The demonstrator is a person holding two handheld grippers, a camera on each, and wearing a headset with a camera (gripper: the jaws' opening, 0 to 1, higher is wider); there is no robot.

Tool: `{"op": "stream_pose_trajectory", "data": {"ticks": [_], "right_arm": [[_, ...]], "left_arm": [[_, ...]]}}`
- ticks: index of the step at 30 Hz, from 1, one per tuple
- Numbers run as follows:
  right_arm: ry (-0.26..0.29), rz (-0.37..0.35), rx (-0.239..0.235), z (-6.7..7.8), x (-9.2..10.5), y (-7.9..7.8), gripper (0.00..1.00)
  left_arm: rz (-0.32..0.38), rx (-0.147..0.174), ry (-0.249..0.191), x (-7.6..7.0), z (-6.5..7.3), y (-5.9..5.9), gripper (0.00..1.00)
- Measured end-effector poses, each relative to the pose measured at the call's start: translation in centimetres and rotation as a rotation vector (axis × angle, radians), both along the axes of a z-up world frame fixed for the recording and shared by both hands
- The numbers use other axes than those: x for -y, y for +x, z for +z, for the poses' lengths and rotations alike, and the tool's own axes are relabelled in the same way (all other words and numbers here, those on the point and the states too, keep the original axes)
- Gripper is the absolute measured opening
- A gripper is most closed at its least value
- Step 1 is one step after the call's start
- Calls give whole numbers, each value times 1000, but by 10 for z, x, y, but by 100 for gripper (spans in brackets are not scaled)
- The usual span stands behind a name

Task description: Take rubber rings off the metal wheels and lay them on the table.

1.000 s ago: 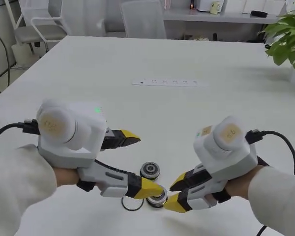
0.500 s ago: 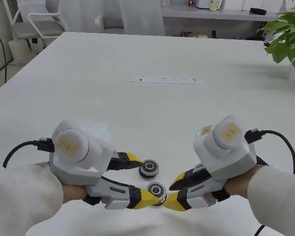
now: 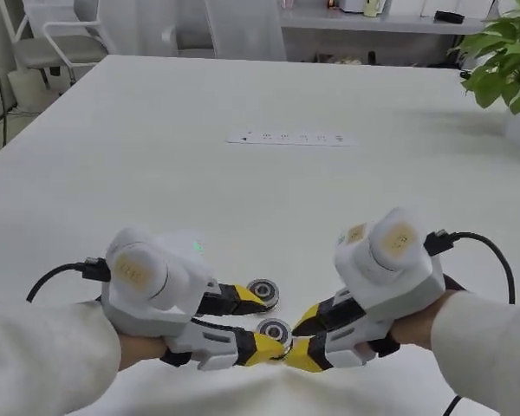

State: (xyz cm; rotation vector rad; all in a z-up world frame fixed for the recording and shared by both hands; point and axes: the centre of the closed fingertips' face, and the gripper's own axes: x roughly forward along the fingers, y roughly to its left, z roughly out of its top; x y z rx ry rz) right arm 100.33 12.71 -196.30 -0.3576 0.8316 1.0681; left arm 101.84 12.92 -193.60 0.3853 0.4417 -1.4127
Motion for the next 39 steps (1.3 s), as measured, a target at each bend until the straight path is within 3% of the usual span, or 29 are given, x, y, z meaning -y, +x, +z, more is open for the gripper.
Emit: {"op": "stream_pose_trajectory", "data": {"ticks": [1, 6, 21, 33, 39], "right_arm": [[-5, -4, -2, -1, 1, 0, 20], [-14, -10, 0, -2, 4, 1, 19], [3, -33, 17, -1, 3, 7, 20], [39, -21, 19, -1, -4, 7, 21], [21, 1, 34, 0, -2, 7, 18]], "left_arm": [[-6, 11, 11, 1, -3, 0, 24], [-13, 7, 24, 4, -7, -2, 22], [-4, 32, 13, 3, -6, 1, 8], [-3, 34, -9, 3, -7, 0, 8], [-1, 33, -15, 2, -6, 1, 8]]}}
